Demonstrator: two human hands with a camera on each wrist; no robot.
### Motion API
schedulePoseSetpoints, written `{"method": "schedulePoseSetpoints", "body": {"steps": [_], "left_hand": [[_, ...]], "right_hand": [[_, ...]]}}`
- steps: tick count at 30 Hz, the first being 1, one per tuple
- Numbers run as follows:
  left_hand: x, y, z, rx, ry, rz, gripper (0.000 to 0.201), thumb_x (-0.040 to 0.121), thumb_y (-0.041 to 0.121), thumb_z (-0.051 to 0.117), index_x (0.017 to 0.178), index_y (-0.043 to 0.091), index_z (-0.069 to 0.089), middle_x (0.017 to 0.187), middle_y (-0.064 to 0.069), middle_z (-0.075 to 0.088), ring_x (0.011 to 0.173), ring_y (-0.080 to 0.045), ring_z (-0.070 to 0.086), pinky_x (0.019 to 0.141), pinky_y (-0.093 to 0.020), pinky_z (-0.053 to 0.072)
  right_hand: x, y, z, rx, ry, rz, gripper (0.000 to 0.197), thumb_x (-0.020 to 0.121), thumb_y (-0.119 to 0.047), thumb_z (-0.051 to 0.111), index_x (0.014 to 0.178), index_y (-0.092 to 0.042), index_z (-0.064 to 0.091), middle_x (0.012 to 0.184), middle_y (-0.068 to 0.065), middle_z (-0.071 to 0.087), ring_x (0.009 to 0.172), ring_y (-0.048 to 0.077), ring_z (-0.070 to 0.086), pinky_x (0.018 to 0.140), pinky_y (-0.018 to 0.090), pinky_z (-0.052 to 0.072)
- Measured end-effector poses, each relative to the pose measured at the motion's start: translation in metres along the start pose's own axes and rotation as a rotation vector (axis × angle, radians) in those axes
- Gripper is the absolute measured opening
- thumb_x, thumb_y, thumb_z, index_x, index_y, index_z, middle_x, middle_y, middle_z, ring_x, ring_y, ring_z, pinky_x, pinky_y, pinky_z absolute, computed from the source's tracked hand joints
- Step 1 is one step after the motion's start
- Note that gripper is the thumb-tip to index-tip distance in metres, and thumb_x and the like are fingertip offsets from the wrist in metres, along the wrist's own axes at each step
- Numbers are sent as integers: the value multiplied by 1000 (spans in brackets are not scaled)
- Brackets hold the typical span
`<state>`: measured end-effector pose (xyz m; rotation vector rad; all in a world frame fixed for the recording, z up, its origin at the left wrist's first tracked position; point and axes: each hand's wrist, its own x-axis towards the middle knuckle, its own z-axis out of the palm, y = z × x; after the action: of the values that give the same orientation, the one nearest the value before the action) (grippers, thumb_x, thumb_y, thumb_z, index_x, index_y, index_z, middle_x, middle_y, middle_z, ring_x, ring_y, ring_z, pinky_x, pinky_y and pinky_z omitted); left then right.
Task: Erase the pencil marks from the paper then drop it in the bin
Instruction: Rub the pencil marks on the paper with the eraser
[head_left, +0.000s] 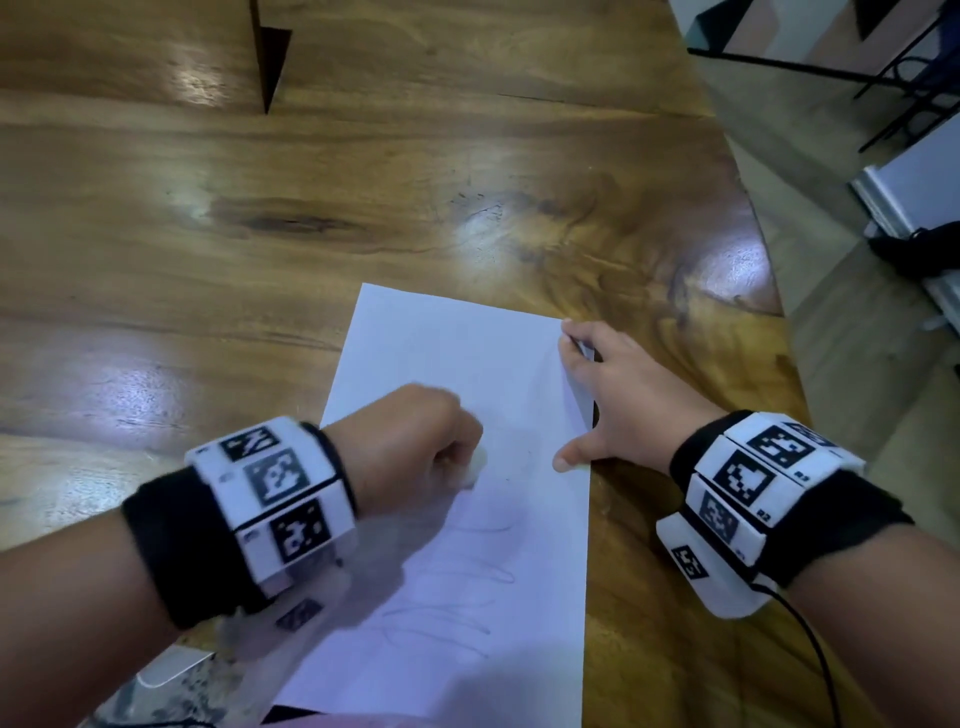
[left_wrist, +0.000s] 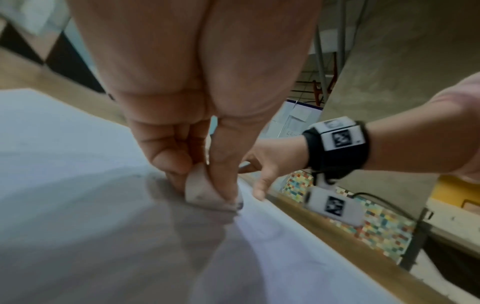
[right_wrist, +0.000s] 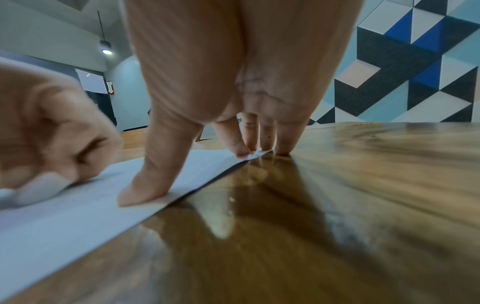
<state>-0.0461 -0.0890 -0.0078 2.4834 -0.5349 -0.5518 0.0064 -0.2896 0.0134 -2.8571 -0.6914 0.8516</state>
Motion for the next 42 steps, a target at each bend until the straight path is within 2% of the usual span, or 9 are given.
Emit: {"method": "schedulePoseSetpoints", "body": {"steps": [2,7,13,18,24,30,34,36,42], "left_hand": [[-8,2,4,-3,-52,-7,9,72,13,60,64,10,58,69,2,53,57,-8,43,55,-13,30],[25,15,-2,5,99,-40,12,76,12,62,66,12,56,75,-4,51,69,-21,47,53,-12,29],[1,9,4,12,-134,6,10,75,21,65,70,13,63,80,-5,67,71,-19,54,63,-23,41],[21,8,3,27,167,-55,6,72,4,59,68,8,59,66,8,45,64,-17,46,53,-14,29],[-3,3,9,-6,-145,63,13,74,17,65,66,8,60,69,1,61,58,-7,47,57,-14,36],[32,19,5,29,150,-46,9,78,16,59,75,7,61,83,-8,57,74,-24,51,65,-29,37],[-4,18,14,-39,-75,82,10,67,14,52,62,9,58,65,5,54,62,-14,49,55,-16,33],[-9,19,15,-6,-144,100,8,71,11,56,64,9,59,69,2,58,65,-17,52,56,-20,33],[33,20,4,66,107,-19,3,77,11,57,74,11,58,80,-5,50,74,-23,47,64,-28,33]], "right_hand": [[0,0,0,7,-1,-1,117,65,-48,79,149,-7,8,154,-7,0,141,13,5,114,22,16],[0,-2,-1,-11,-3,4,117,65,-48,78,149,-7,8,154,-6,0,142,14,5,114,22,15],[0,-1,-1,-5,-7,11,117,65,-49,78,149,-7,8,154,-7,-1,142,13,4,115,24,18],[1,-1,0,-3,-2,13,118,65,-48,78,149,-6,8,155,-6,-1,142,14,4,115,25,17],[1,-1,0,0,-1,20,117,65,-48,79,149,-7,9,154,-6,0,142,13,4,114,24,18],[2,0,1,-11,1,15,118,64,-50,78,149,-6,8,154,-4,0,142,15,4,116,26,18],[3,1,3,-12,1,21,119,64,-50,78,149,-8,7,154,-5,1,141,15,6,115,31,24],[2,1,3,-5,3,22,119,64,-50,78,149,-8,6,154,-6,0,141,14,6,115,32,24],[3,0,1,-4,-1,16,119,65,-50,78,149,-6,6,154,-5,-1,142,15,4,116,29,19]]}}
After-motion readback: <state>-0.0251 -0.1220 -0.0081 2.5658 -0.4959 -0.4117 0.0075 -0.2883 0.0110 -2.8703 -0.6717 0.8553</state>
